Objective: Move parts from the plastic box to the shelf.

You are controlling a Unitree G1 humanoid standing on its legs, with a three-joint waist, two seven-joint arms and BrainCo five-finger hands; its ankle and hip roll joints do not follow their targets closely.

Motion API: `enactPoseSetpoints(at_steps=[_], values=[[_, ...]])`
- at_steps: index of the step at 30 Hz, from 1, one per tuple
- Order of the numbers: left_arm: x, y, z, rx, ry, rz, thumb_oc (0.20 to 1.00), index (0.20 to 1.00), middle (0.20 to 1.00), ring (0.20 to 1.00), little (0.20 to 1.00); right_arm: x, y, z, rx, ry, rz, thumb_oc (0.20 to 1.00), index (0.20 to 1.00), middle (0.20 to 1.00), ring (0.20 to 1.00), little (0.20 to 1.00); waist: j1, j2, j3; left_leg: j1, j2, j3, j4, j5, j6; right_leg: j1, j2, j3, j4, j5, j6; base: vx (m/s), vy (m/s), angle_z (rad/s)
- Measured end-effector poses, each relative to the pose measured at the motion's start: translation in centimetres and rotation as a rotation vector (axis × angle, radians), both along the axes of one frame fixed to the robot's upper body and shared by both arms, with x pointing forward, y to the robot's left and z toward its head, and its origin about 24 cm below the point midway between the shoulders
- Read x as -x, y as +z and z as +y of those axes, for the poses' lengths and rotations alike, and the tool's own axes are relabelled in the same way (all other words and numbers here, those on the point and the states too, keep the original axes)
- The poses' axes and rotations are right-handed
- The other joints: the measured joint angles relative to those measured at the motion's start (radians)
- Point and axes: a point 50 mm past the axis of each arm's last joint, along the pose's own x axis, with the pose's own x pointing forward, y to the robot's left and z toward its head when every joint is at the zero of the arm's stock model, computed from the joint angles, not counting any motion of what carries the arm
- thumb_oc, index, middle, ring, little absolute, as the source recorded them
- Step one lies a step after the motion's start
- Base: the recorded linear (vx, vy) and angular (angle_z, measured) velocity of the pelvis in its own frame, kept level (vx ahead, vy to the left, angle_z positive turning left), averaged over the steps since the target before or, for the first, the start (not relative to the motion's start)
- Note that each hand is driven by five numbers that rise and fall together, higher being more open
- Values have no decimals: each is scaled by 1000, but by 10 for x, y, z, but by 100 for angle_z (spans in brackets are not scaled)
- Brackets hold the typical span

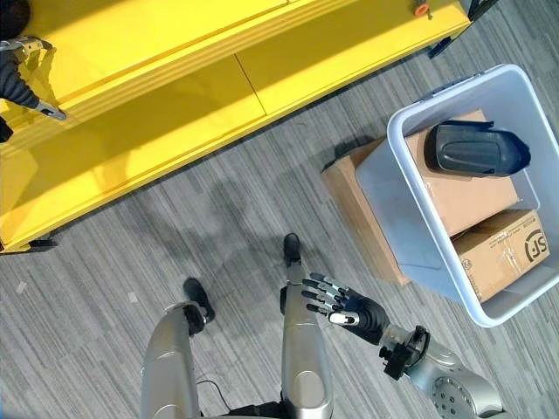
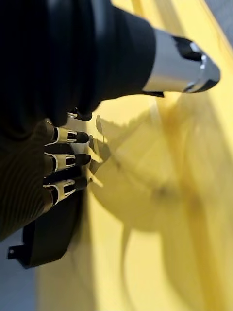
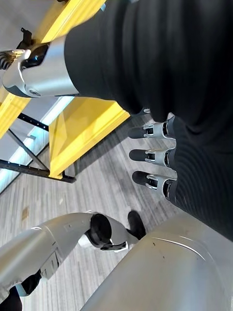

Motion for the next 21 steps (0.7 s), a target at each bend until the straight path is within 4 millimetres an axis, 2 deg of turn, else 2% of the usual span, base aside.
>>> enactPoseSetpoints(at_steps=[2,4,5,6,7,8,10,11,14,15,16,18,20,21], values=[[4,-16,-12,46,-98,2,1000,1000,1000,1000,1000,-1,0,1,-2,4,-3,1000,1000,1000,1000,1000,0,0,-1,4,-1,-1,-3,1,-1,2,0,0,3,1,1,-2,-14,2],[15,-29,-11,166,-155,11,1000,1000,1000,1000,1000,-2,0,0,0,1,-7,1000,1000,1000,1000,1000,10,3,-1,25,-2,2,-11,2,-1,16,0,1,4,0,1,-4,-14,-2],[23,-48,-13,207,-199,54,1000,1000,1000,1000,1000,1,-1,-1,1,-3,1,1000,1000,1000,1000,1000,7,9,-4,44,-2,4,-17,1,-2,30,0,1,5,-5,0,-6,-45,-1],[25,-58,-13,204,-208,94,1000,1000,1000,1000,1000,2,-1,-1,7,1,5,1000,1000,1000,1000,1000,11,14,-7,50,-3,3,-22,1,-3,35,0,0,8,-9,-2,-10,-65,1],[34,-78,-14,340,-242,114,1000,1000,1000,1000,1000,0,0,0,7,1,-7,1000,1000,1000,1000,1000,23,19,-6,66,-6,2,-34,4,-5,44,-1,2,10,-14,2,7,-66,-2],[56,-99,-19,568,-332,83,1000,1000,1000,1000,1000,2,5,2,5,12,-28,1000,1000,1000,1000,1000,19,27,-6,105,-9,8,-53,9,-8,69,-3,3,8,-16,3,8,-43,-3],[80,-164,-42,790,-420,300,1000,1000,1000,1000,1000,6,11,4,13,36,-51,1000,1000,1000,1000,1000,32,45,-20,181,-15,8,-100,13,-14,130,-3,-6,8,-43,-1,17,-57,8],[85,-178,-46,827,-429,374,1000,1000,1000,1000,1000,5,14,4,16,39,-71,1000,1000,1000,1000,1000,53,54,-35,188,-17,2,-116,12,-20,128,-4,-13,14,-62,-3,24,-90,9],[100,-210,-50,1094,-418,427,1000,1000,1000,1000,1000,-1,28,7,27,53,-149,1000,1000,1000,1000,1000,71,66,-41,265,-27,0,-199,62,-27,174,-4,-24,15,-62,-9,75,-117,8],[115,-236,-58,1278,-390,429,1000,1000,1000,1000,1000,-5,32,10,25,42,-173,1000,1000,1000,1000,1000,76,75,-46,337,-25,-4,-258,79,-42,225,-3,-41,16,-78,-12,93,-135,14],[125,-251,-67,1378,-379,439,1000,1000,1000,1000,1000,-4,35,11,19,36,-192,1000,1000,1000,1000,1000,73,86,-65,378,-26,-7,-295,91,-53,254,0,-53,13,-90,-17,93,-161,14],[145,-276,-72,1471,-310,477,1000,1000,1000,1000,1000,-8,39,10,4,-3,-241,1000,1000,1000,1000,1000,82,105,-101,433,-24,-18,-375,122,-57,285,9,-76,15,-107,-30,90,-182,20],[156,-306,-80,1683,-185,384,1000,1000,1000,1000,1000,-10,30,3,-14,-118,-229,1000,1000,1000,1000,1000,82,131,-138,512,-21,-40,-458,169,-65,339,15,-112,29,-139,-37,61,-138,35],[166,-316,-85,1726,-143,407,1000,1000,1000,1000,1000,-11,27,1,-17,-157,-229,1000,1000,1000,1000,1000,85,134,-162,529,-19,-51,-481,175,-61,344,18,-122,45,-159,-43,-20,-138,27]])
